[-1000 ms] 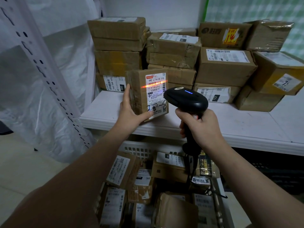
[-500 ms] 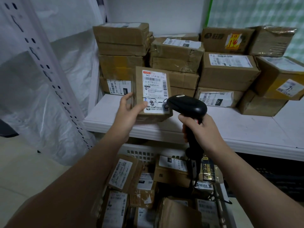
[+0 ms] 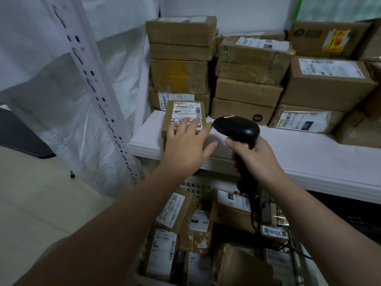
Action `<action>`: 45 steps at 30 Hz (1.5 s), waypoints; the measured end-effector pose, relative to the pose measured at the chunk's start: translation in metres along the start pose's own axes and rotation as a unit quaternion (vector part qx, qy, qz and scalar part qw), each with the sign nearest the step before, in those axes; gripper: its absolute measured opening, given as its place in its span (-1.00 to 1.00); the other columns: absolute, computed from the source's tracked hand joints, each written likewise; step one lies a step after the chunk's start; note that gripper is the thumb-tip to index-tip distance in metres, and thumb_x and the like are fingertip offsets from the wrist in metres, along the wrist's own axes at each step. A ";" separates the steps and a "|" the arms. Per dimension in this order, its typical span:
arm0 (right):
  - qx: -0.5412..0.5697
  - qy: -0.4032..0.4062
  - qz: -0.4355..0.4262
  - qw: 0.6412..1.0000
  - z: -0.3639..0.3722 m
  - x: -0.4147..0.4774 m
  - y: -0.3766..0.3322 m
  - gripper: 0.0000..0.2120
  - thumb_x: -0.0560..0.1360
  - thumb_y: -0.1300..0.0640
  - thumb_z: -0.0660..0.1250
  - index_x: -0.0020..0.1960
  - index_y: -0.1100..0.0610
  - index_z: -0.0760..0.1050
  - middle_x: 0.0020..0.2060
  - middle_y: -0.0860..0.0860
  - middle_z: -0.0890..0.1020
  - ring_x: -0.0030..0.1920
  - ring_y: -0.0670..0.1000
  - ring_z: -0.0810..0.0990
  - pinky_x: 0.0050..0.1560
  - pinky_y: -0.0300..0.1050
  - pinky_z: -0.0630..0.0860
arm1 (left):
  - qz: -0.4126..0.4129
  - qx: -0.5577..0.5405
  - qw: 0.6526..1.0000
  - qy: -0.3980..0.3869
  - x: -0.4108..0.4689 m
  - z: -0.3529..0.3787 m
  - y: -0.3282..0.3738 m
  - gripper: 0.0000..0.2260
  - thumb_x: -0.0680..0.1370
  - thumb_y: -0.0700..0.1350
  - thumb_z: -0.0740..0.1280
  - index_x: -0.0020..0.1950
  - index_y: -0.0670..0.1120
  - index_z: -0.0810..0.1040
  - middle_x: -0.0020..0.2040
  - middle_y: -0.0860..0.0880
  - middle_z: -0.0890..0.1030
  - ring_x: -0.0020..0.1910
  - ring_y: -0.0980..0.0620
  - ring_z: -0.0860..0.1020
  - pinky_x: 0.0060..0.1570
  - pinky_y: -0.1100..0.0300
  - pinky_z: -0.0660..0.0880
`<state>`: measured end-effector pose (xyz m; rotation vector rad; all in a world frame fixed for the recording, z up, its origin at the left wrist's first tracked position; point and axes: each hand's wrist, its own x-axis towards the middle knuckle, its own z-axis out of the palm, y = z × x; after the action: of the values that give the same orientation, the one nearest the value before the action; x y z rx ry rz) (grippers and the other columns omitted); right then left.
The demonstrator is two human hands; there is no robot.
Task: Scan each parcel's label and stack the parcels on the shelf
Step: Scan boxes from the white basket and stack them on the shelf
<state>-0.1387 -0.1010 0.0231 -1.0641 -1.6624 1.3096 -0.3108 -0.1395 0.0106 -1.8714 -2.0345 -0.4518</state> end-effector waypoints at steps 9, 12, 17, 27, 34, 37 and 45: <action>0.002 -0.019 0.008 1.000 0.008 0.011 0.007 -0.73 0.51 0.03 0.38 0.12 0.16 0.50 -0.30 0.08 0.58 -0.37 -0.02 0.58 -0.30 -0.15 0.54 | -0.115 0.042 0.992 0.019 0.016 0.023 -0.068 -0.59 0.61 0.00 0.20 0.43 -0.10 0.31 0.39 -0.09 0.40 0.44 -0.11 0.26 0.45 -0.22 -0.09; -0.013 -0.043 0.007 0.999 0.012 0.011 0.006 -0.76 0.51 0.02 0.38 0.09 0.15 0.51 -0.30 0.08 0.59 -0.36 -0.01 0.59 -0.28 -0.13 0.55 | -0.093 0.019 0.995 0.019 0.022 0.028 -0.086 -0.59 0.60 0.01 0.22 0.41 -0.11 0.34 0.40 -0.10 0.40 0.47 -0.10 0.23 0.45 -0.19 -0.17; -0.052 -0.101 0.021 0.993 0.019 0.001 0.010 -0.80 0.50 0.01 0.39 0.05 0.08 0.50 -0.32 0.08 0.57 -0.40 -0.01 0.59 -0.34 -0.13 0.55 | -0.045 0.004 0.998 0.041 0.016 0.024 -0.084 -0.53 0.60 0.05 0.20 0.46 -0.12 0.29 0.50 -0.11 0.28 0.55 -0.12 0.04 0.43 -0.07 -0.30; -0.140 -0.142 0.086 0.976 0.008 -0.062 0.053 -0.86 0.49 -0.02 0.41 -0.13 -0.06 0.45 -0.40 -0.08 0.55 -0.39 -0.05 0.53 -0.30 -0.14 0.46 | 0.016 -0.148 0.982 -0.113 -0.111 0.054 -0.036 -0.47 0.50 0.12 0.17 0.26 -0.25 0.50 0.24 -0.25 0.52 0.24 -0.25 0.47 0.26 -0.07 0.35; -0.165 -0.117 0.150 0.968 -0.019 -0.089 0.082 -0.78 0.51 0.02 0.40 0.11 0.07 0.51 -0.37 0.14 0.58 -0.44 0.07 0.55 -0.44 -0.14 0.50 | 0.170 -0.194 0.913 -0.317 -0.154 0.084 0.023 -0.40 0.54 0.15 0.30 0.50 -0.05 0.25 0.44 -0.07 0.28 0.39 -0.04 0.27 0.34 0.07 0.28; -0.161 -0.072 0.167 0.970 -0.038 -0.094 0.092 -0.79 0.50 0.03 0.42 0.06 0.11 0.54 -0.33 0.08 0.60 -0.40 0.01 0.57 -0.43 -0.19 0.51 | 0.247 -0.183 0.874 -0.377 -0.149 0.094 0.052 -0.34 0.53 0.18 0.31 0.53 -0.02 0.15 0.48 -0.06 0.18 0.42 -0.03 0.20 0.37 0.03 0.26; -0.154 -0.018 0.200 0.967 -0.081 -0.097 0.109 -0.89 0.49 0.02 0.41 -0.09 0.02 0.52 -0.35 -0.09 0.53 -0.32 -0.10 0.49 -0.24 -0.21 0.40 | 0.304 -0.067 0.823 -0.475 -0.151 0.128 0.087 -0.04 0.37 0.16 0.47 0.57 0.07 -0.07 0.47 -0.07 0.17 0.41 -0.09 0.19 0.34 0.01 0.21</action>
<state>-0.0122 -0.1488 -0.0740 -1.6371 -1.7769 1.3468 -0.2166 -0.2088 -0.1710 -3.0538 -1.6566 0.6695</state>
